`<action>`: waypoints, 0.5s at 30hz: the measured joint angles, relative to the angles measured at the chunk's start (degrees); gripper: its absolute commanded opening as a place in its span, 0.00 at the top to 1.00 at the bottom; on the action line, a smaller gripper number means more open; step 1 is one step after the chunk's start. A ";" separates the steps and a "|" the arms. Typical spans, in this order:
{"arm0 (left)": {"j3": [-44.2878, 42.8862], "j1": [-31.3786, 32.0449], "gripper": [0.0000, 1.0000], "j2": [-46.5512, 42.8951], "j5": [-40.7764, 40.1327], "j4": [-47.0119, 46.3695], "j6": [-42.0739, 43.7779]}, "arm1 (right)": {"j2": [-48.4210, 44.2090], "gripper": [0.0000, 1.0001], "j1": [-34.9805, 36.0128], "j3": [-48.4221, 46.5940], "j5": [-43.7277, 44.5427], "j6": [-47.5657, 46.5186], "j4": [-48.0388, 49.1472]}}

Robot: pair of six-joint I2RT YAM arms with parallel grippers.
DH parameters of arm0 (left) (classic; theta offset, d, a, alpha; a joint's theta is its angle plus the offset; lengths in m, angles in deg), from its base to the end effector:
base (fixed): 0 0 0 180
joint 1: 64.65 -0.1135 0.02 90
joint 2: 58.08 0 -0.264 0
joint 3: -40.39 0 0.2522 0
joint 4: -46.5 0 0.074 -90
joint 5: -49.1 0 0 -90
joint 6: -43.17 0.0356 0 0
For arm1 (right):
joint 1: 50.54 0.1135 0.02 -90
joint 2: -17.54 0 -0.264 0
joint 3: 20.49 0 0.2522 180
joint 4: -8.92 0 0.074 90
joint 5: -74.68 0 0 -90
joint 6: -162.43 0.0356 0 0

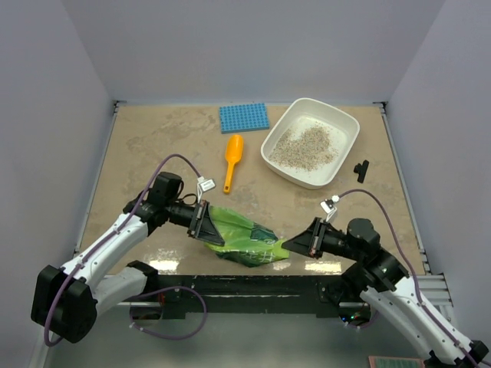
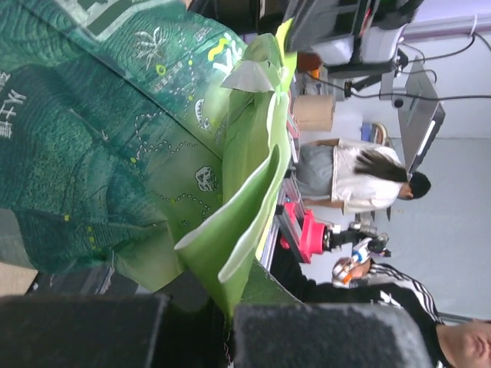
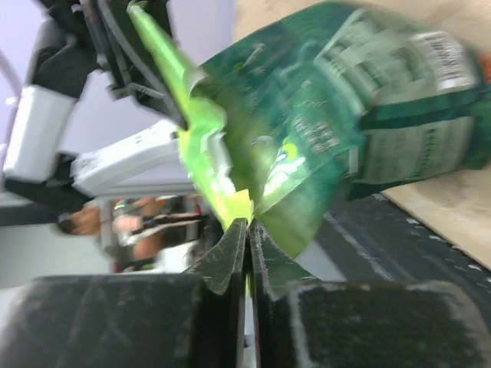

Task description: Fill the litter box with clean litter

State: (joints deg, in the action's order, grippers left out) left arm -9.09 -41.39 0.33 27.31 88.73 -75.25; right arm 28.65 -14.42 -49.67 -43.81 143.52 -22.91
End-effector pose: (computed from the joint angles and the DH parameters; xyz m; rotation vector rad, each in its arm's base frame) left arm 0.1574 -0.1036 0.2313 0.4695 2.4503 -1.8518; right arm 0.0732 0.0744 0.2176 0.2355 2.1616 1.6681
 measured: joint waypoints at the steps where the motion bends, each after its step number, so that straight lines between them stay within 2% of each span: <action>1: 0.00 0.00 1.00 0.02 0.00 0.07 0.02 | 1.40 0.70 0.00 -1.51 0.17 -1.81 -1.22; 3: 0.00 -0.37 1.00 0.09 0.44 1.79 0.13 | 6.25 0.56 -0.22 -6.73 3.61 -7.91 -4.81; 6: 0.00 -0.37 1.00 0.66 0.79 3.98 0.31 | 14.36 0.47 -0.55 -16.96 7.82 -19.30 -9.49; 11: -0.07 -0.39 1.00 2.40 1.40 5.38 0.50 | 24.35 0.46 -0.55 -31.78 9.51 -36.68 -10.51; 15: -0.61 -0.39 1.00 4.37 1.90 6.34 0.55 | 30.27 0.47 -0.55 -36.87 6.10 -47.19 -10.36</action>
State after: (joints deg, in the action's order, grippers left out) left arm -9.70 -41.78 4.70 29.21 95.06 -74.71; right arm 58.92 -14.97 -86.54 -37.72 96.33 -33.27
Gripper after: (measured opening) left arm 0.018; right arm 0.537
